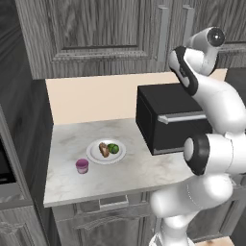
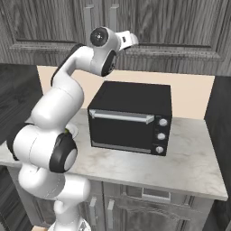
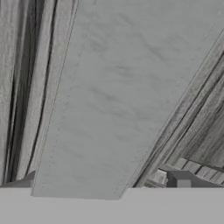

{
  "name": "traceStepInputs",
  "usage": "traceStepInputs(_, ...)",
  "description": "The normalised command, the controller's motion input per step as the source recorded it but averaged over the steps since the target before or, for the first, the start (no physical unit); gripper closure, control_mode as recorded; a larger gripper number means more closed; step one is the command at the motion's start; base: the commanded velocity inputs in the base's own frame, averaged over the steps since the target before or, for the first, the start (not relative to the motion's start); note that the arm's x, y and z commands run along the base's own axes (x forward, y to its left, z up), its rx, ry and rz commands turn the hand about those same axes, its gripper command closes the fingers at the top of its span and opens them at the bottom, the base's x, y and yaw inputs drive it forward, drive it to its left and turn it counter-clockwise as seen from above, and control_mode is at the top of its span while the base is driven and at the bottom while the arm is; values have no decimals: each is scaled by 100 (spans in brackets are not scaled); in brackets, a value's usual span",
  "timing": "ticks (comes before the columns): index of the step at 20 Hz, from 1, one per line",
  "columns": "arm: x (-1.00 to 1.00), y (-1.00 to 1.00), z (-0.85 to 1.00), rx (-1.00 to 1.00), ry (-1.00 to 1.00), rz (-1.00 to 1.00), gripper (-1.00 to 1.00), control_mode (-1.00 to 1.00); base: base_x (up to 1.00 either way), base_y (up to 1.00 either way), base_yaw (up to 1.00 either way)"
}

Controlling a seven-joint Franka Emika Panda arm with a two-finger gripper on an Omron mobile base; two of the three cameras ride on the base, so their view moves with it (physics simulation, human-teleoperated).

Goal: Pick the avocado and bread from the counter and place them on the plate. Then pick the jam from the cabinet and place it next to the plate. Lastly close the cabinet door.

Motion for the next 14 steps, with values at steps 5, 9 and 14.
traceStepInputs(5, 81, -11, 11, 0, 7, 0, -100, -100, 0, 0, 0)
traceStepInputs(9, 83, -10, 4, 0, 7, 0, -100, -100, 0, 0, 0)
traceStepInputs(14, 67, -2, 0, 0, 4, 0, -100, -100, 0, 0, 0)
